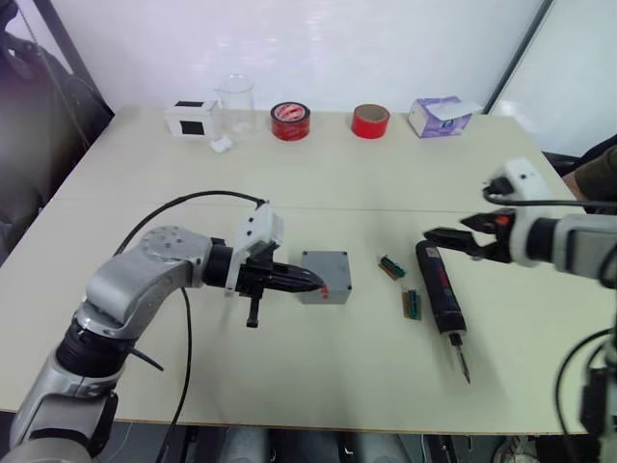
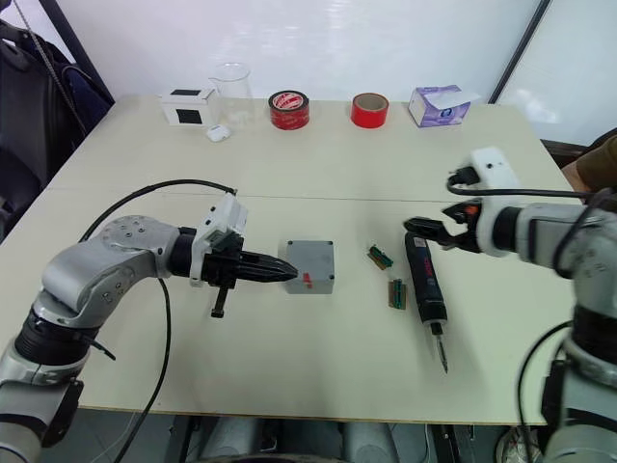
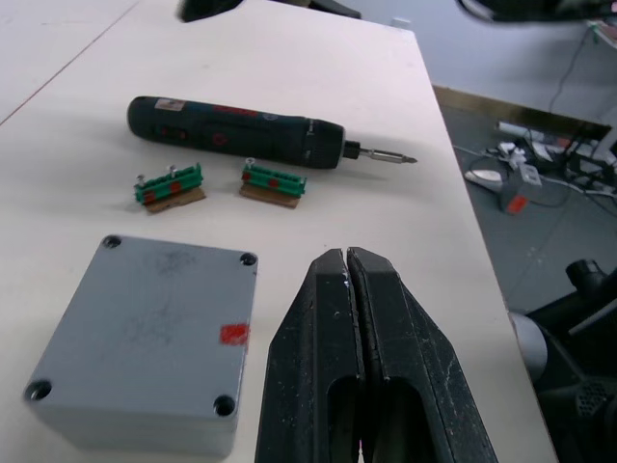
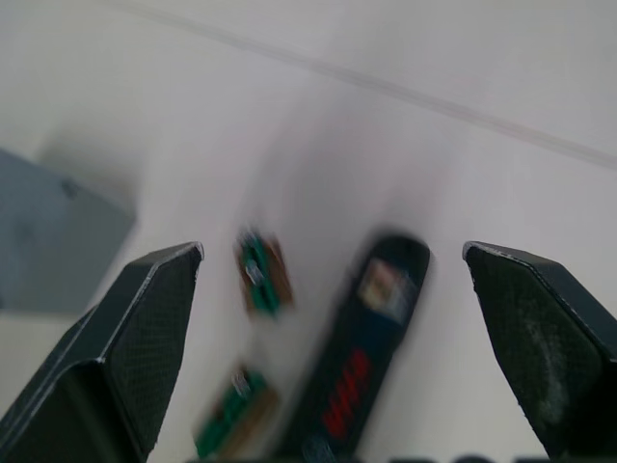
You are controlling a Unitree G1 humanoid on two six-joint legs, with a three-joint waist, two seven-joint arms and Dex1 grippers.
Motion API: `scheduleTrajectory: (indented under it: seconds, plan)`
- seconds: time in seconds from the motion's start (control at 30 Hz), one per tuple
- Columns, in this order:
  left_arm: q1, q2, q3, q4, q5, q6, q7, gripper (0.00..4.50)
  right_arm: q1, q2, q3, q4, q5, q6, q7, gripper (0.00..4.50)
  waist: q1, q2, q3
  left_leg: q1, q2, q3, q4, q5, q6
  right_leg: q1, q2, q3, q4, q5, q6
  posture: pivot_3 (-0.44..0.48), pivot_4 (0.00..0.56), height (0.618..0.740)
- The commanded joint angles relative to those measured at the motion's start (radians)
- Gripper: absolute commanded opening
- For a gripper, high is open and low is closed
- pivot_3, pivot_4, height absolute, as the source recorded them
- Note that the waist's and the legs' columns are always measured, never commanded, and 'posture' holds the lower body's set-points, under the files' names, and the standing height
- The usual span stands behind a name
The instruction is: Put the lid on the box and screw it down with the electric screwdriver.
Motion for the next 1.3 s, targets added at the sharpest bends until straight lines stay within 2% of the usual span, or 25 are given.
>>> scheduleTrajectory:
  seconds: [0.03,0.2,0.43,0.57,0.8,1.23,1.3]
  plan:
    - [-0.026,-0.024,-0.035,-0.012,0.018,-0.047,-0.025,0.0,0.056,-0.134,0.065,0.011,0.118,0.007,0.039,4.46,-0.003,0.0,0.0,0.0,0.0,0.0,0.0,0.0,0.0,0.0,0.0,0.0,-0.001,0.0,0.0,0.0,0.15,0.74]
    - [-0.01,-0.021,-0.048,-0.023,0.036,-0.062,-0.031,0.0,0.05,-0.157,0.136,0.065,0.233,0.007,-0.001,4.46,-0.007,0.001,0.0,-0.001,0.001,0.002,0.0,0.0,0.0,0.0,0.001,0.001,-0.004,0.001,0.0,0.0,0.15,0.74]
    - [0.001,-0.017,-0.038,-0.039,0.03,-0.042,-0.005,0.0,-0.065,-0.111,0.259,0.181,0.341,0.007,-0.109,4.46,-0.001,0.001,0.0,-0.005,0.001,0.0,0.002,0.0,0.0,-0.002,0.0,0.001,-0.006,0.001,0.0,0.0,0.15,0.74]
    - [0.015,-0.013,-0.027,-0.054,0.022,-0.028,0.017,0.0,-0.091,-0.072,0.312,0.22,0.343,0.007,-0.165,4.46,0.0,0.001,0.0,-0.008,0.0,0.0,0.002,0.0,0.0,-0.003,0.0,0.0,-0.008,0.002,0.002,0.0,0.15,0.74]
    - [0.048,0.0,0.001,-0.089,0.006,-0.003,0.056,0.0,-0.133,0.001,0.396,0.297,0.254,0.007,-0.221,4.46,0.0,0.001,0.0,-0.009,0.0,0.0,0.002,0.0,0.001,-0.004,0.0,0.0,-0.009,0.004,0.005,0.0,0.15,0.74]
    - [0.086,-0.01,0.021,-0.148,-0.018,0.034,0.136,0.0,-0.138,0.036,0.51,0.318,0.04,0.007,-0.129,4.46,0.001,-0.003,-0.002,-0.008,0.0,0.0,0.003,0.0,0.001,-0.001,0.0,0.0,-0.01,0.005,0.006,0.0,0.15,0.74]
    - [0.089,-0.012,0.021,-0.156,-0.021,0.038,0.146,0.0,-0.128,0.028,0.539,0.29,0.003,0.001,-0.102,4.04,0.001,-0.005,-0.003,-0.008,0.0,0.0,0.003,0.0,0.0,-0.001,0.0,0.0,-0.01,0.005,0.006,0.0,0.15,0.74]
